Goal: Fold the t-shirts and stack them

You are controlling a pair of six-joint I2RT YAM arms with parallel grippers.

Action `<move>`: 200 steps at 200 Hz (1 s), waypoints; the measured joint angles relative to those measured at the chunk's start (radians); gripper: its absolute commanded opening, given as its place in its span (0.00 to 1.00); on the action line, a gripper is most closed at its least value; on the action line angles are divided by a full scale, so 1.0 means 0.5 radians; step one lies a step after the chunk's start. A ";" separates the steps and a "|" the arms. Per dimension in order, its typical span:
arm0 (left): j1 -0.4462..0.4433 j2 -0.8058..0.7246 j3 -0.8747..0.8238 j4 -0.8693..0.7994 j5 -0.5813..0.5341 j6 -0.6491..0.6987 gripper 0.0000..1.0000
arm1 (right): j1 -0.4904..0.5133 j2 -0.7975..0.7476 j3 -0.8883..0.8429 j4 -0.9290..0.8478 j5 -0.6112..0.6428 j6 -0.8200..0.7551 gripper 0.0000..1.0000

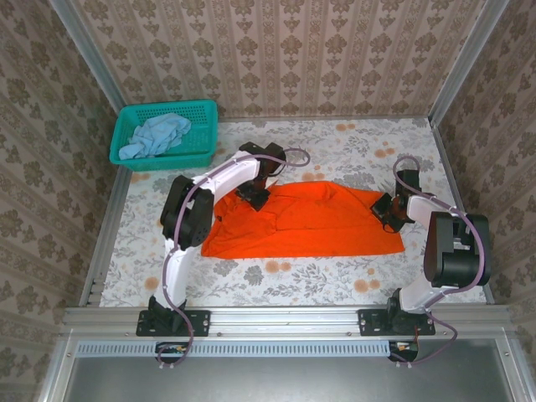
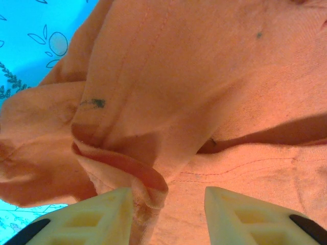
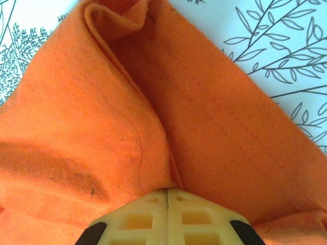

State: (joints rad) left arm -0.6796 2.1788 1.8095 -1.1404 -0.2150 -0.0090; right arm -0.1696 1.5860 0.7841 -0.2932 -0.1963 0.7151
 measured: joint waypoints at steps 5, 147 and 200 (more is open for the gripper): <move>0.000 0.000 0.000 0.000 -0.007 0.002 0.39 | 0.000 0.000 0.000 0.000 0.000 0.000 0.00; -0.006 0.002 -0.050 0.011 -0.127 0.027 0.13 | 0.000 0.010 0.018 -0.002 0.000 0.001 0.00; -0.018 0.002 -0.050 0.044 -0.150 0.025 0.00 | 0.000 0.010 0.057 -0.008 0.000 0.008 0.00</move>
State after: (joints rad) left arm -0.6888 2.1796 1.7847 -1.1183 -0.2897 0.0036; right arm -0.1696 1.5909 0.8127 -0.2974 -0.1963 0.7189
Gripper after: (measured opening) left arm 0.041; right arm 0.064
